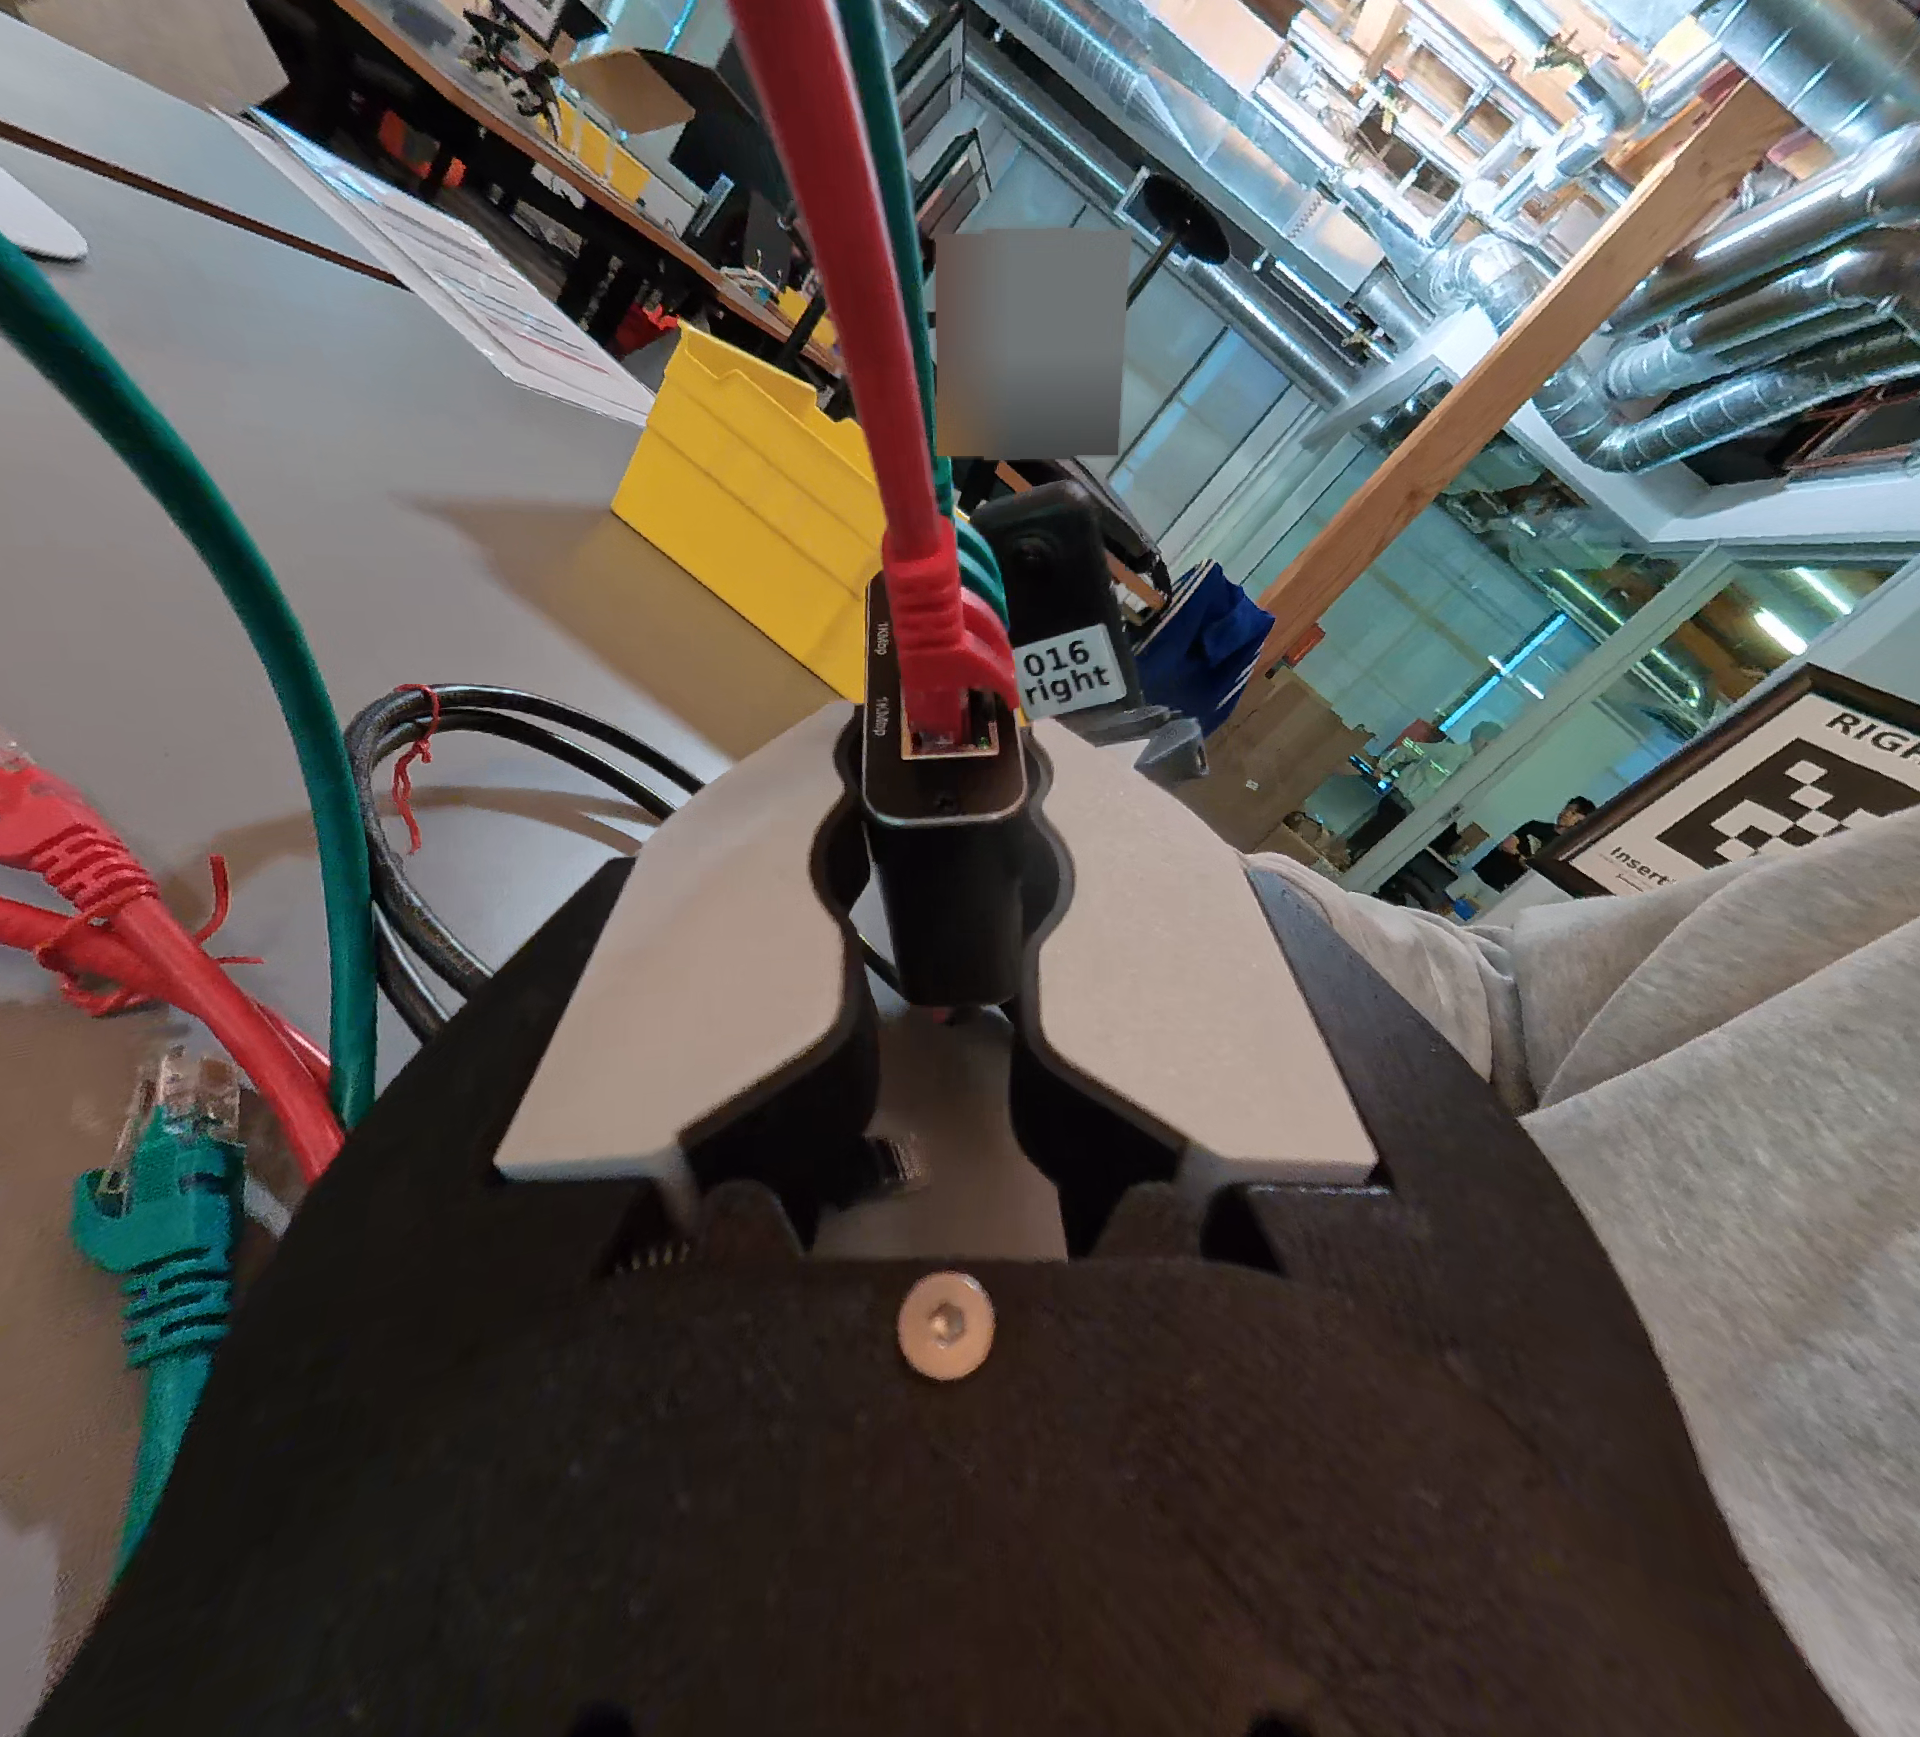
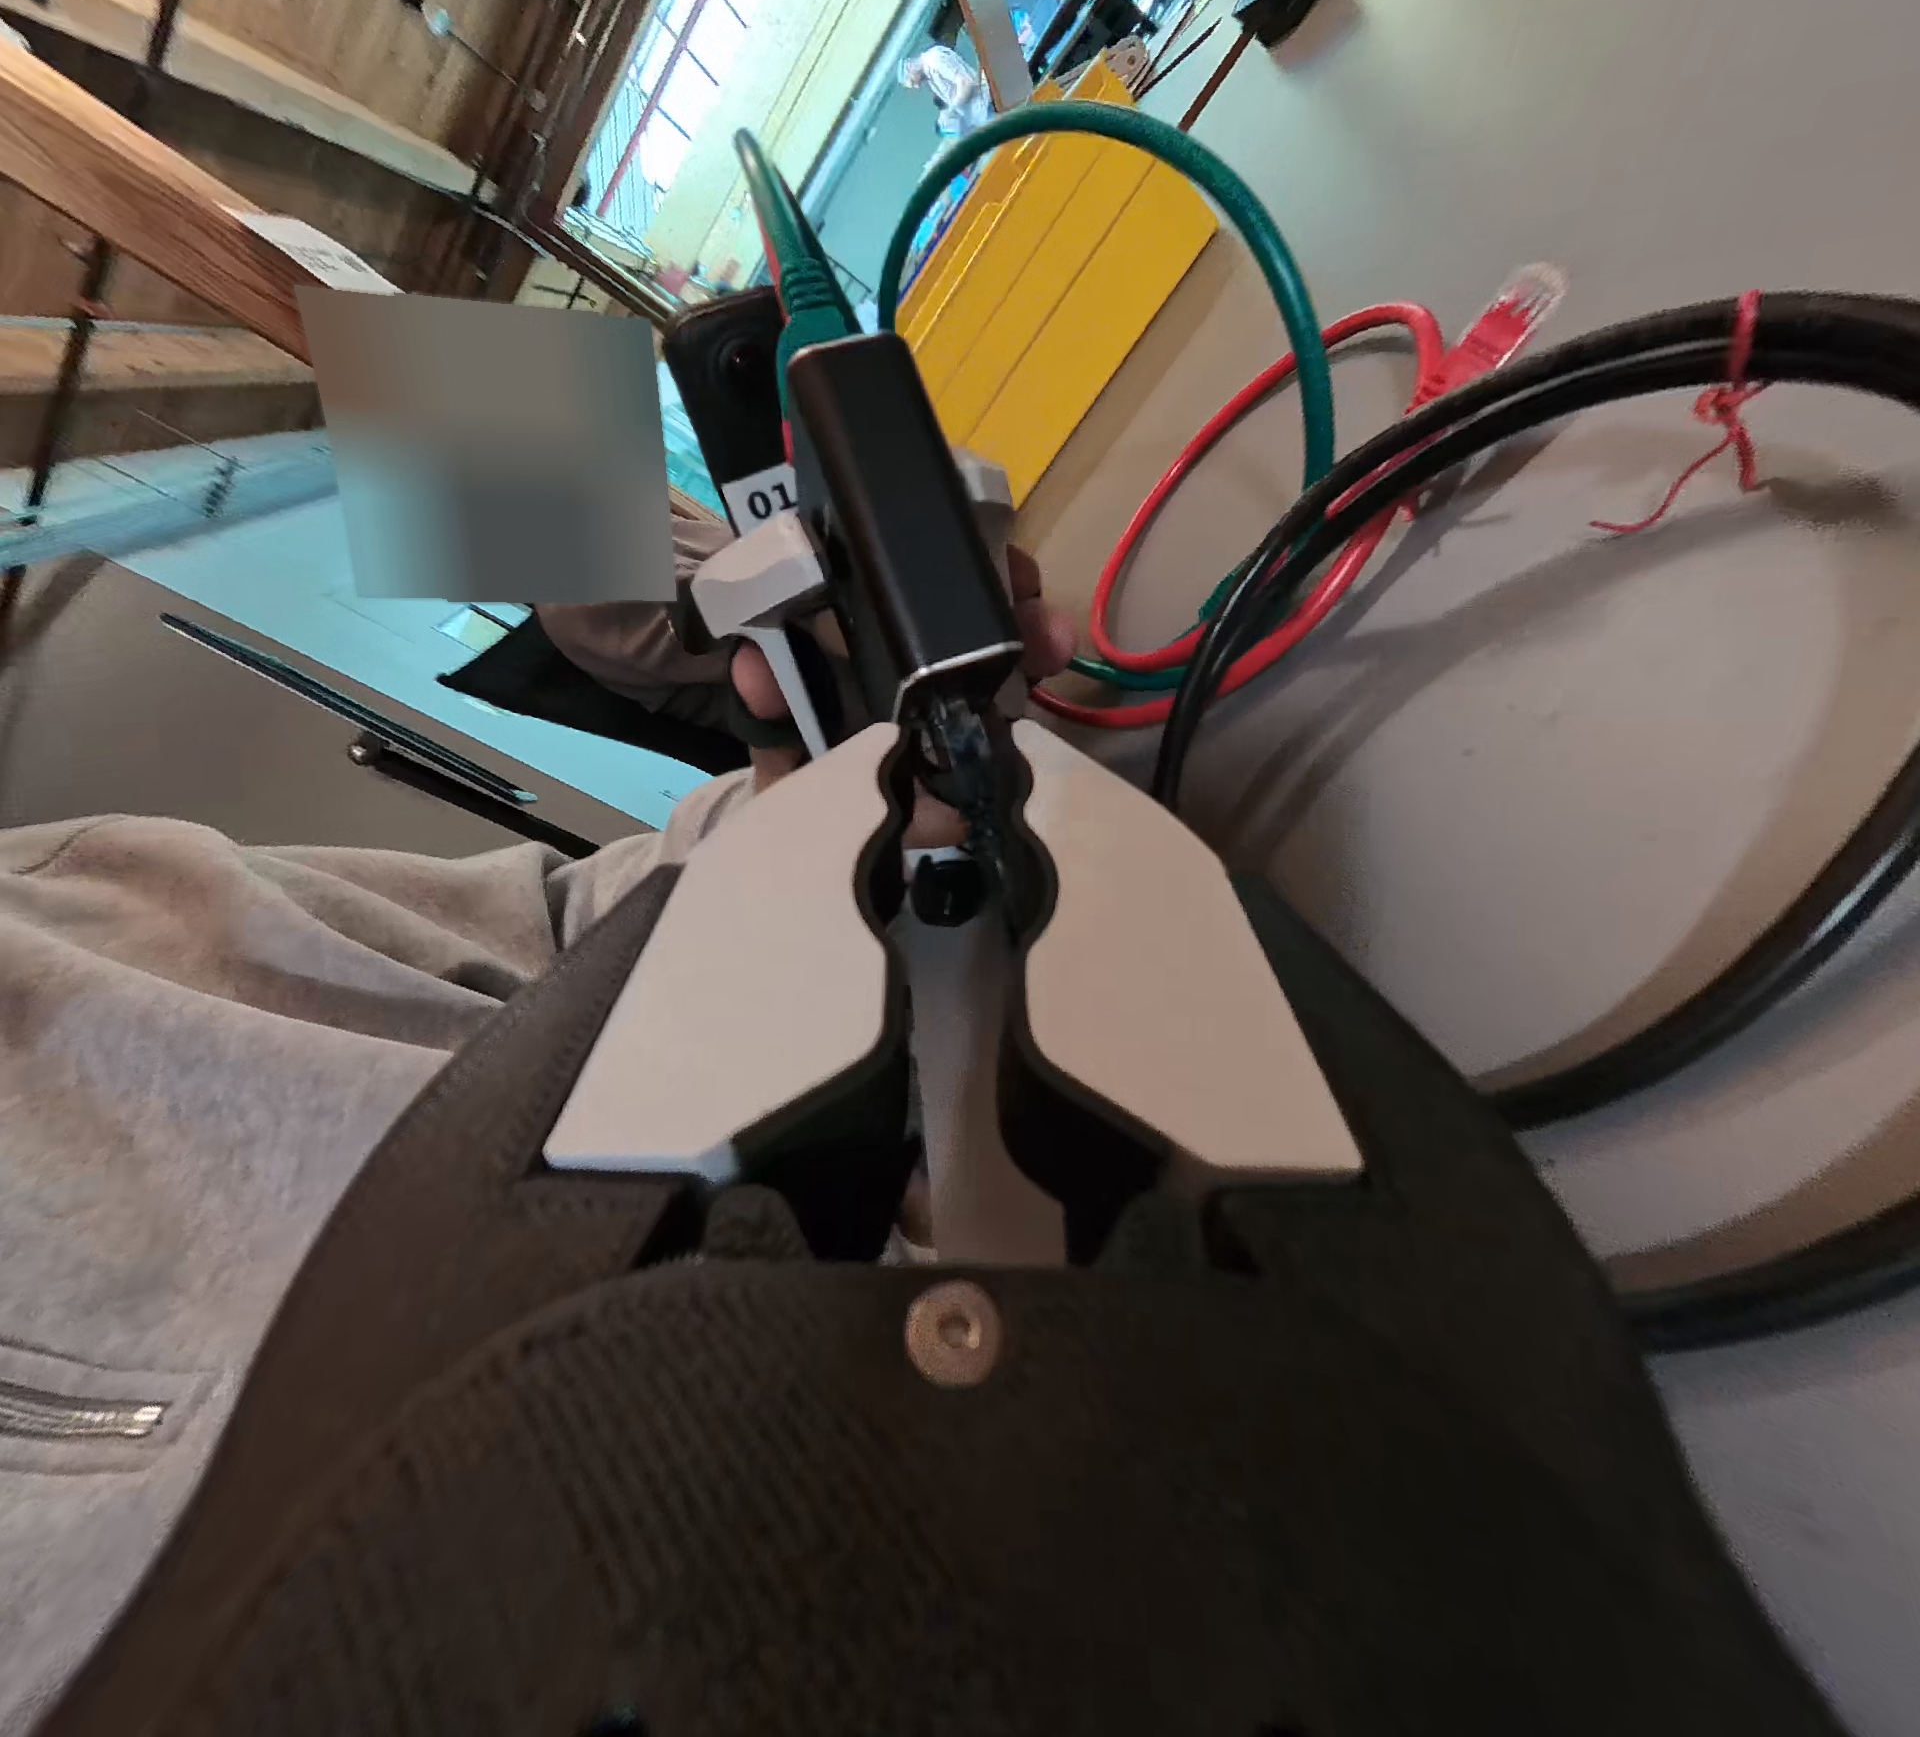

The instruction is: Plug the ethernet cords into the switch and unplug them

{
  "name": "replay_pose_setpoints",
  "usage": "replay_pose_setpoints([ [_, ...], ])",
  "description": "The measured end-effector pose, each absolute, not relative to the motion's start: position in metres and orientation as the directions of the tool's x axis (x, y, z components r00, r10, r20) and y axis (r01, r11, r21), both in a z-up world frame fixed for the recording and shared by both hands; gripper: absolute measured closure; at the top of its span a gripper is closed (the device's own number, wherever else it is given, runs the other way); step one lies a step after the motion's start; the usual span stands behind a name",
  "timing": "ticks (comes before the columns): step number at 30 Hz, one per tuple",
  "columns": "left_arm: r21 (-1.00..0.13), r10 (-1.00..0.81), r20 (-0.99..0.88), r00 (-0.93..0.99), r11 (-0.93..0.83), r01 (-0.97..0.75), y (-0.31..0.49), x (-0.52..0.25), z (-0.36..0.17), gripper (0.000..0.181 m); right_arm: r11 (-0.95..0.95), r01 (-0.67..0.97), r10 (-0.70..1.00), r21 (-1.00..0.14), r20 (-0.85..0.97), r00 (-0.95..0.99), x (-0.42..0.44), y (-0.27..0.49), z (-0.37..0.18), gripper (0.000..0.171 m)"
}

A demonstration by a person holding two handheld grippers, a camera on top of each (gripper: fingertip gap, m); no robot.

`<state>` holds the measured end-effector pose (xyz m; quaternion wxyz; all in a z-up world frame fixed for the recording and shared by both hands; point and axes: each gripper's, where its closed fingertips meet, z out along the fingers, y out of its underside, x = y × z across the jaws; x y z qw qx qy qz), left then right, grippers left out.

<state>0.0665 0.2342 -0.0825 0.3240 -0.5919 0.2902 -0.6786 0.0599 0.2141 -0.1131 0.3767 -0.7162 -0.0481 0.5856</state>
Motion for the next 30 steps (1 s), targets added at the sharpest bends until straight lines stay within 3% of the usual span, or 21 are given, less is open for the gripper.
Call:
replay_pose_setpoints([
  [4,-0.737,-0.748,0.654,-0.114,-0.664,0.129,0.237,0.064,-0.081,0.158,-0.706,-0.352,0.511,-0.614,-0.786,0.347,0.057,0.215,-0.115,0.157],
  [13,-0.771,-0.784,0.616,-0.074,-0.620,0.148,0.241,0.062,-0.078,0.157,-0.687,-0.356,0.466,-0.633,-0.760,0.453,0.059,0.221,-0.124,0.157],
  [14,-0.750,-0.780,0.619,-0.096,-0.623,0.223,0.247,0.055,-0.067,0.156,-0.695,-0.334,0.426,-0.636,-0.739,0.521,0.067,0.225,-0.138,0.158],
  [16,-0.583,-0.676,0.700,-0.229,-0.727,0.364,0.264,0.030,-0.031,0.156,-0.682,-0.379,0.427,-0.626,-0.761,0.488,0.080,0.227,-0.133,0.159],
  [18,-0.724,-0.775,0.632,-0.029,-0.603,0.336,0.278,0.021,-0.046,0.156,-0.631,-0.364,0.482,-0.686,-0.713,0.509,0.082,0.226,-0.120,0.159],
  [19,-0.741,-0.778,0.628,0.021,-0.590,0.321,0.283,0.020,-0.055,0.156,-0.607,-0.346,0.520,-0.716,-0.687,0.508,0.077,0.224,-0.112,0.158],
  [21,-0.688,-0.737,0.676,-0.023,-0.642,0.339,0.286,0.019,-0.056,0.156,-0.566,-0.278,0.580,-0.776,-0.614,0.534,0.066,0.220,-0.110,0.158],
  [24,-0.711,-0.749,0.662,-0.027,-0.640,0.293,0.283,0.024,-0.060,0.156,-0.519,-0.169,0.608,-0.838,-0.500,0.616,0.062,0.219,-0.118,0.156],
  [27,-0.713,-0.745,0.666,-0.023,-0.646,0.274,0.283,0.026,-0.065,0.156,-0.355,0.009,0.619,-0.935,-0.227,0.752,0.070,0.225,-0.116,0.131],
  [30,-0.676,-0.713,0.700,-0.042,-0.680,0.285,0.287,0.025,-0.068,0.157,-0.265,0.265,0.624,-0.927,0.044,0.780,0.072,0.221,-0.124,0.128],
])
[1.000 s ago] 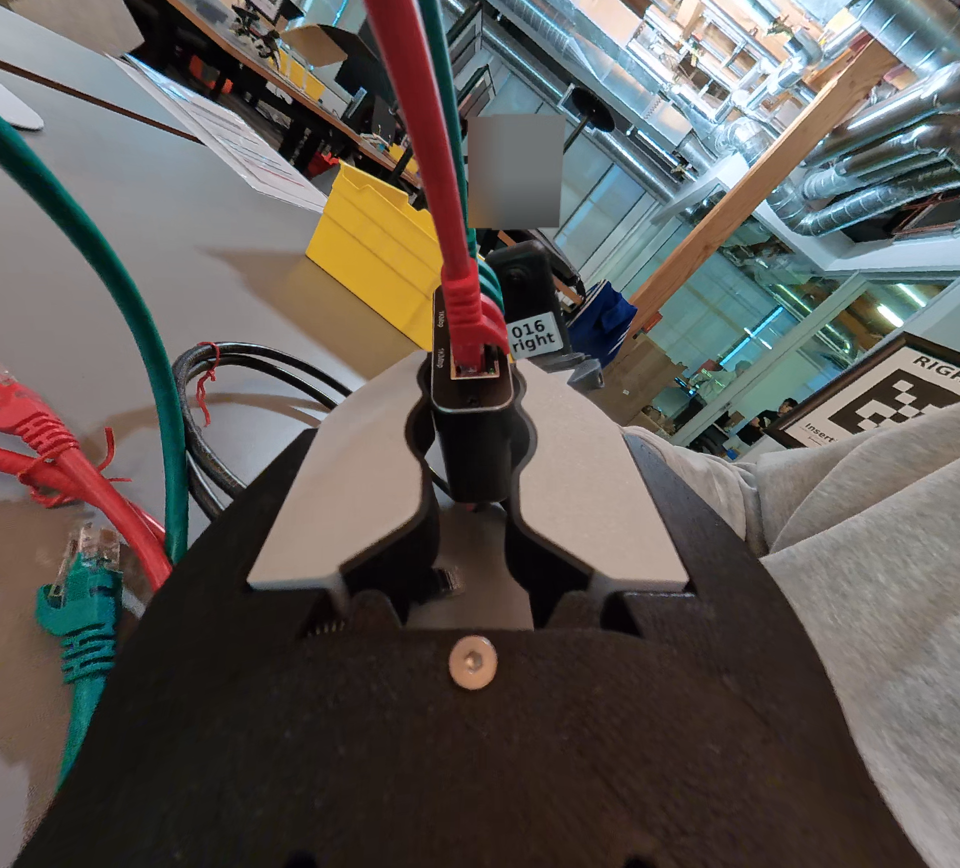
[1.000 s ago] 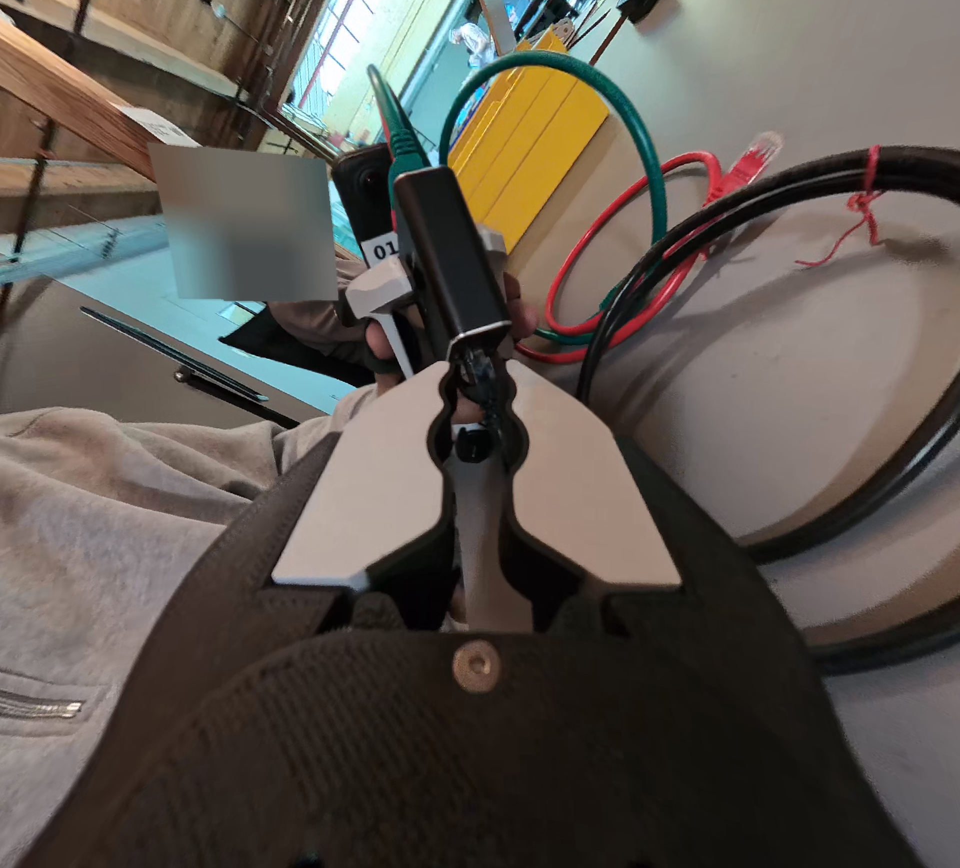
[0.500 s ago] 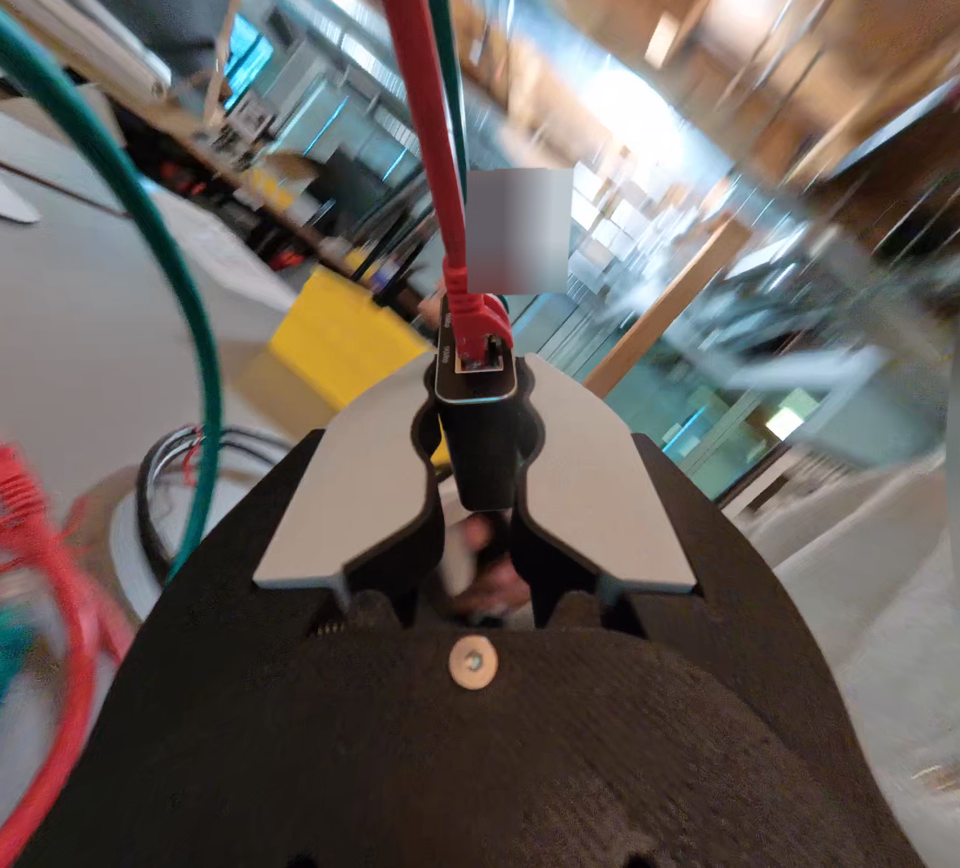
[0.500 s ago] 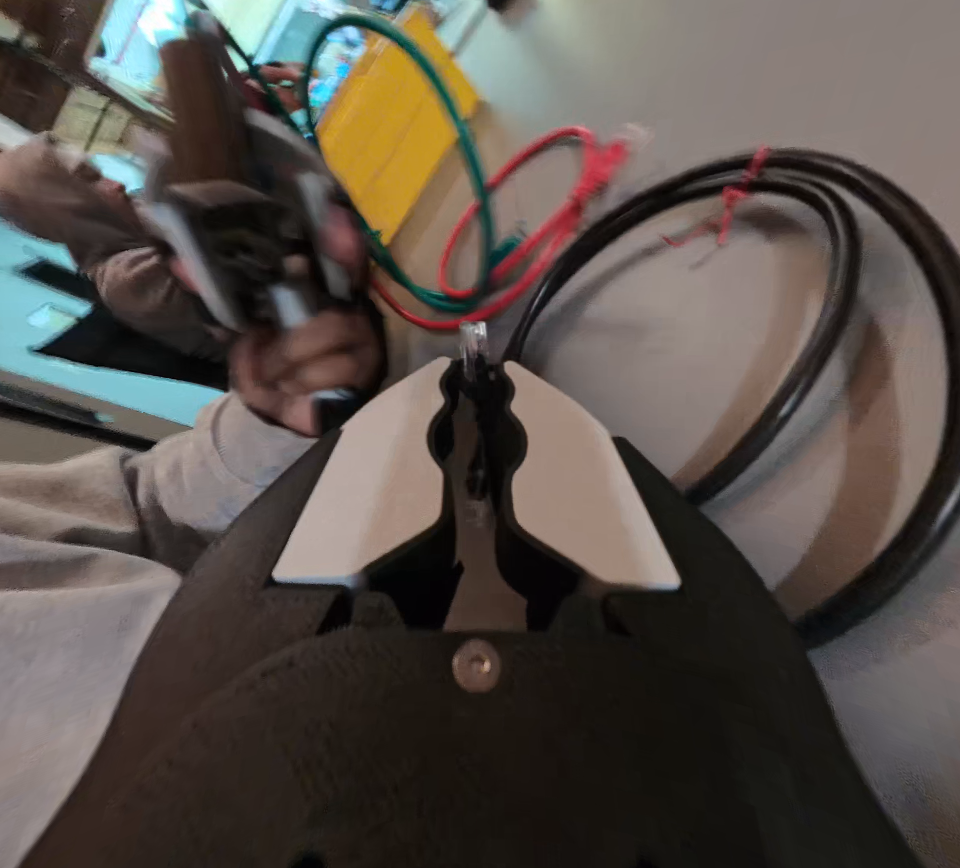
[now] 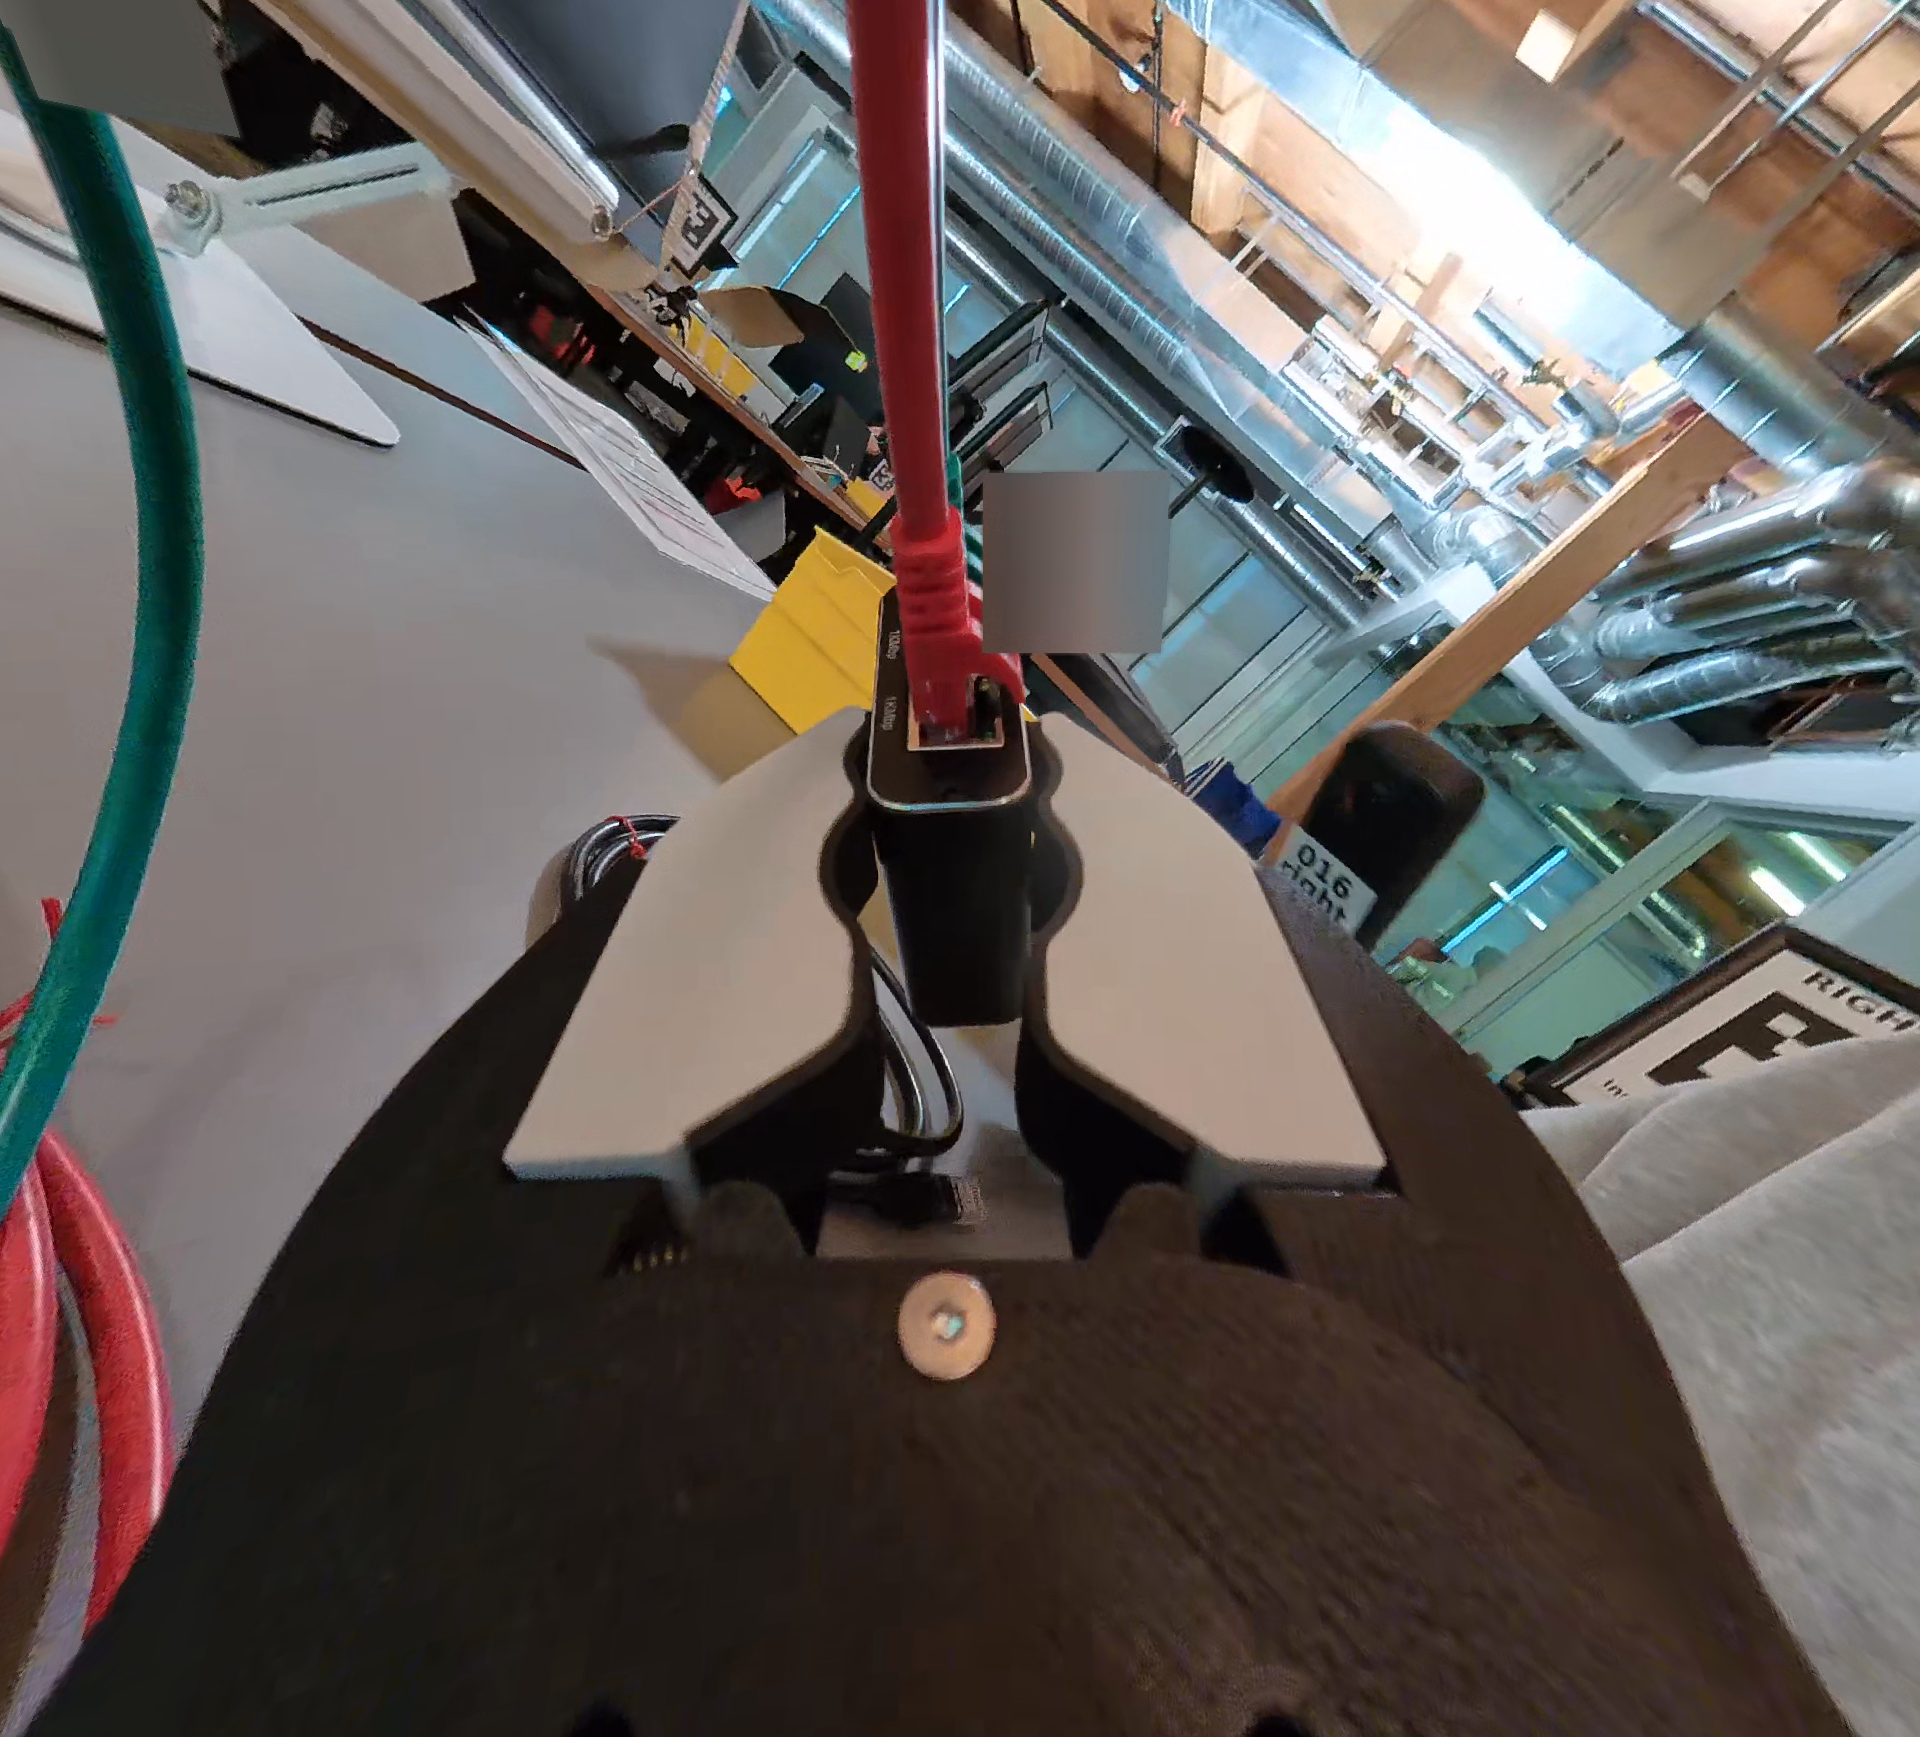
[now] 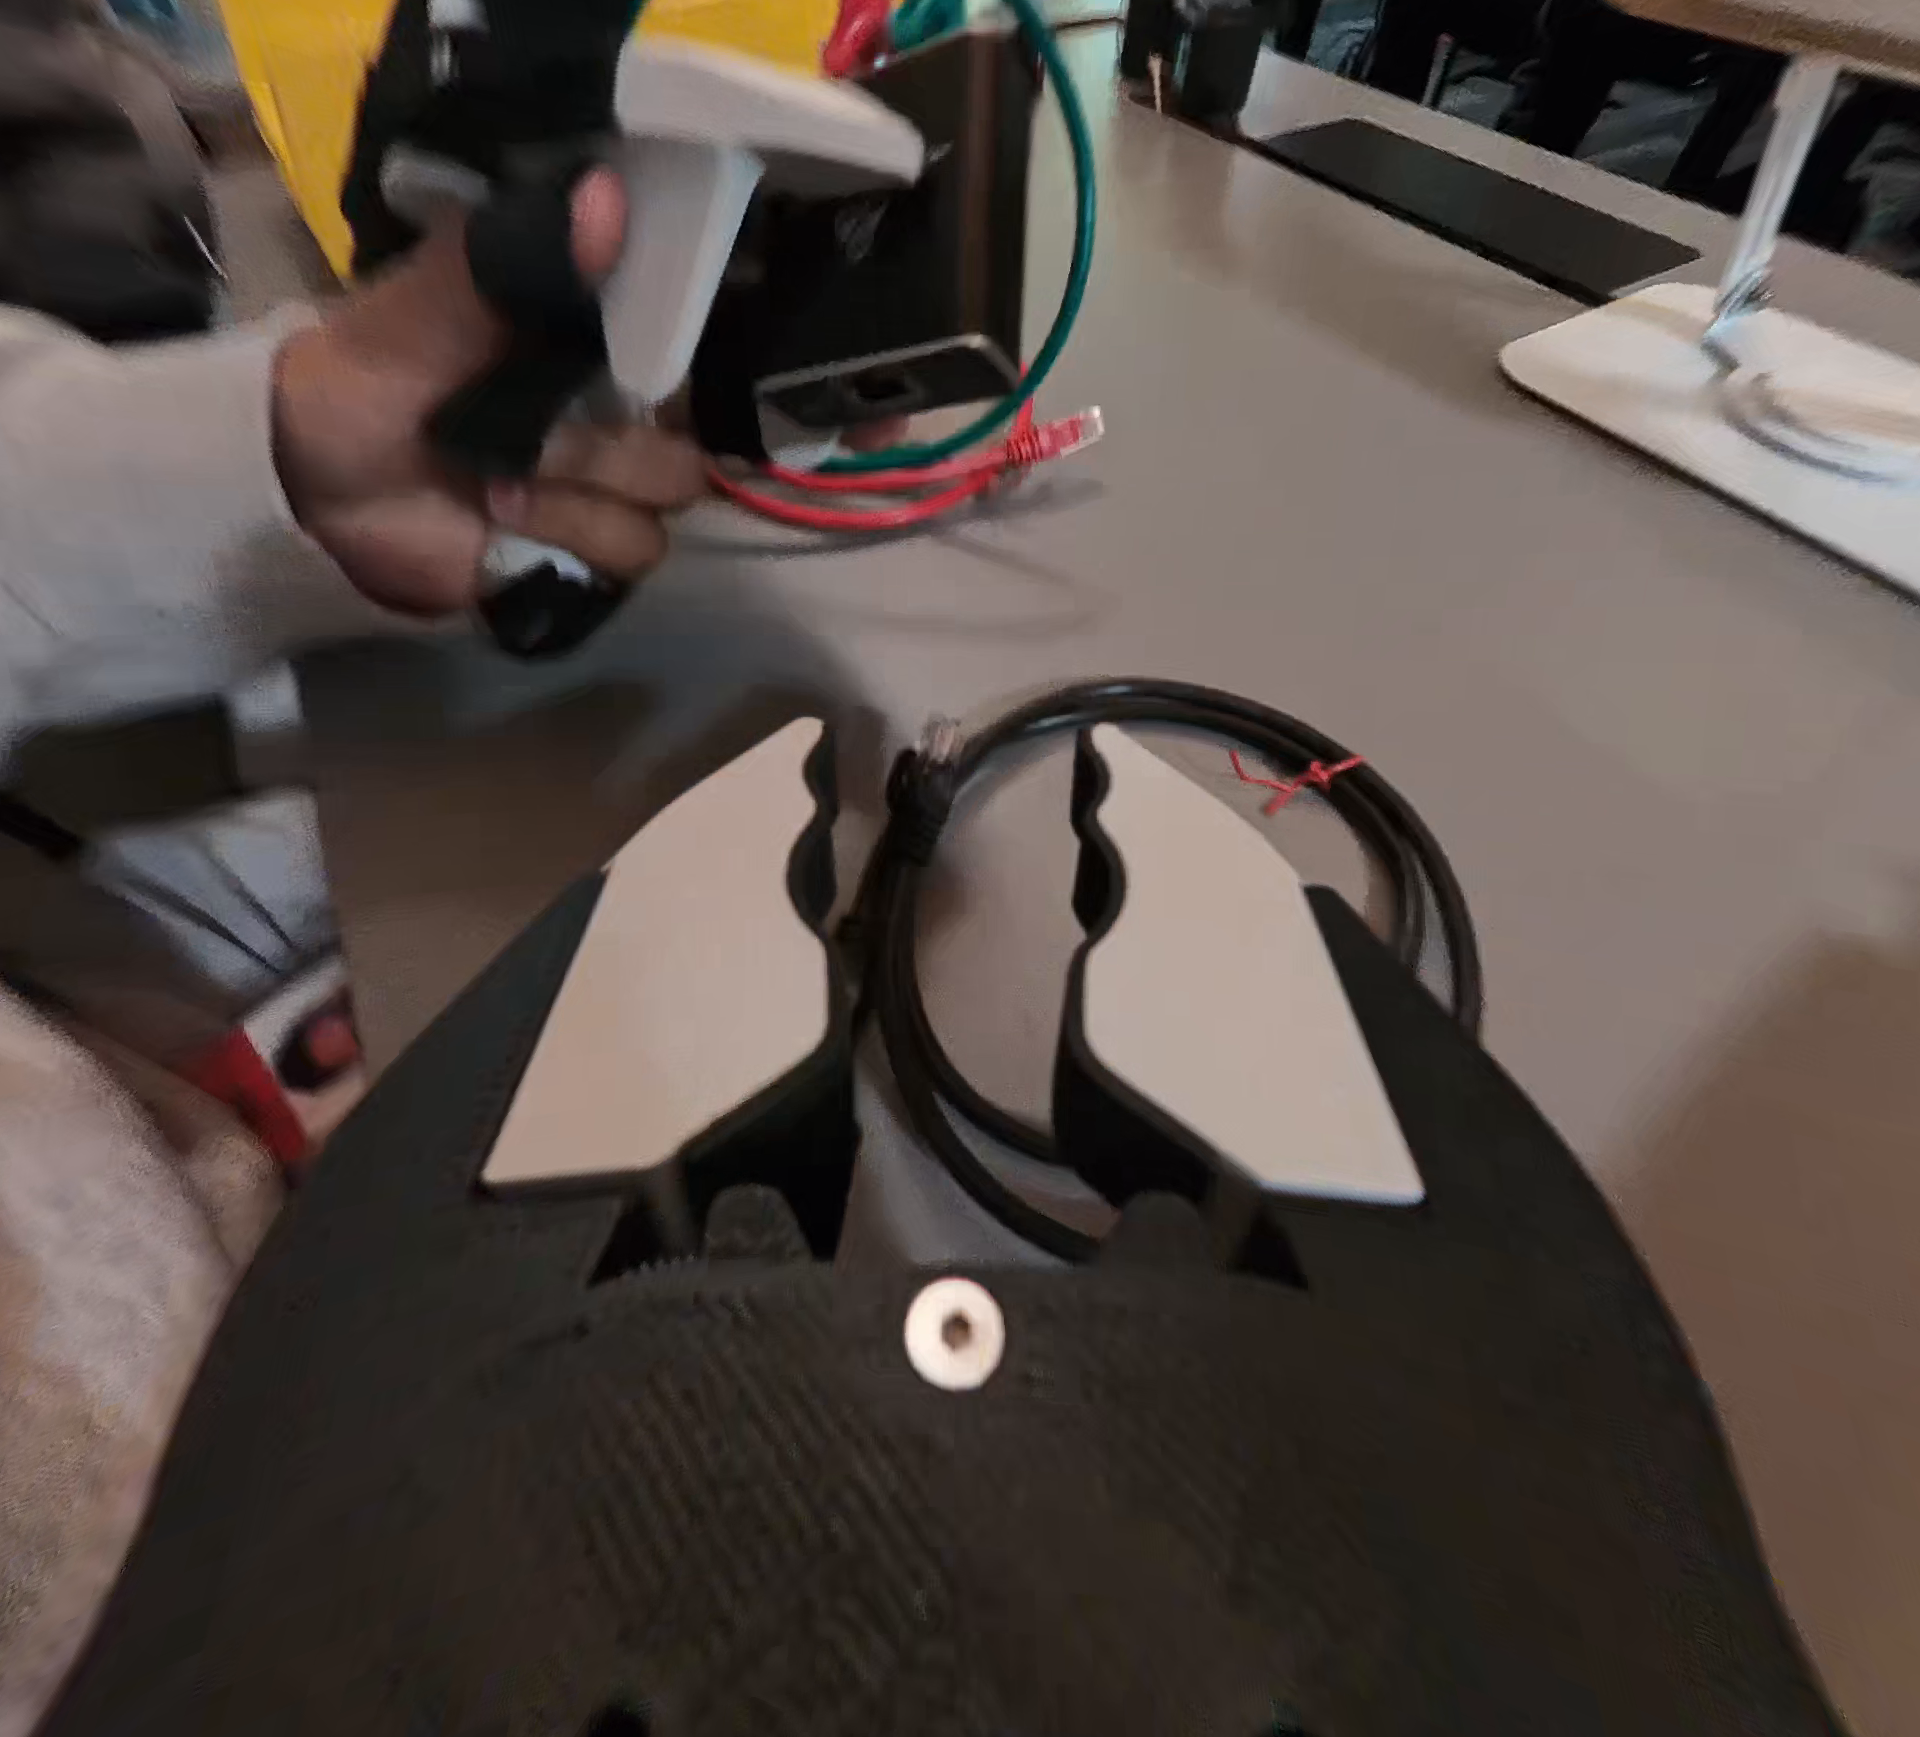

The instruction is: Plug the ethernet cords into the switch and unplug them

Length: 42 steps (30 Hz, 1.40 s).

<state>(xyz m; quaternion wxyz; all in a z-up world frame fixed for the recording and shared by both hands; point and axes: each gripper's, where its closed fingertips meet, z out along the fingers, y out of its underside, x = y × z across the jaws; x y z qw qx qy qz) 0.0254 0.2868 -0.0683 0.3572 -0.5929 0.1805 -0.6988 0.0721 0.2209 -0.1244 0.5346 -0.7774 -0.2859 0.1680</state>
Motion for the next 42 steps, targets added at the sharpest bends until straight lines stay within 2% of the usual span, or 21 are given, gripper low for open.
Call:
replay_pose_setpoints([
  [3,-0.649,-0.690,0.722,-0.061,-0.705,0.286,0.289,0.024,-0.070,0.156,-0.299,0.381,0.642,-0.875,0.111,0.759,0.070,0.214,-0.134,0.127],
  [7,-0.646,-0.685,0.725,-0.070,-0.712,0.274,0.287,0.027,-0.071,0.156,-0.468,0.407,0.651,-0.784,0.005,0.759,0.067,0.206,-0.165,0.127],
  [10,-0.644,-0.681,0.729,-0.075,-0.719,0.260,0.284,0.030,-0.073,0.157,-0.515,0.457,0.644,-0.725,0.025,0.765,0.069,0.205,-0.185,0.126],
  [14,-0.638,-0.673,0.735,-0.081,-0.727,0.253,0.283,0.032,-0.075,0.157,-0.475,0.527,0.667,-0.705,0.101,0.738,0.067,0.204,-0.188,0.140],
  [15,-0.637,-0.672,0.736,-0.081,-0.729,0.253,0.284,0.032,-0.075,0.157,-0.463,0.545,0.676,-0.699,0.119,0.727,0.066,0.203,-0.189,0.150],
  [19,-0.631,-0.666,0.741,-0.085,-0.734,0.251,0.283,0.033,-0.076,0.157,-0.447,0.582,0.703,-0.679,0.135,0.698,0.064,0.198,-0.189,0.153],
  [22,-0.634,-0.668,0.739,-0.083,-0.732,0.248,0.282,0.034,-0.076,0.157,-0.462,0.551,0.715,-0.695,0.076,0.695,0.064,0.196,-0.187,0.154],
  [32,-0.620,-0.658,0.748,-0.080,-0.737,0.268,0.287,0.031,-0.076,0.157,-0.300,0.226,0.652,-0.927,-0.026,0.758,0.076,0.214,-0.112,0.155],
  [37,-0.611,-0.652,0.754,-0.081,-0.741,0.277,0.289,0.029,-0.076,0.157,-0.289,0.117,0.643,-0.950,-0.102,0.759,0.087,0.216,-0.098,0.155],
  [42,-0.605,-0.647,0.758,-0.083,-0.745,0.281,0.290,0.029,-0.076,0.157,-0.166,0.097,0.609,-0.981,-0.024,0.793,0.099,0.216,-0.070,0.155],
])
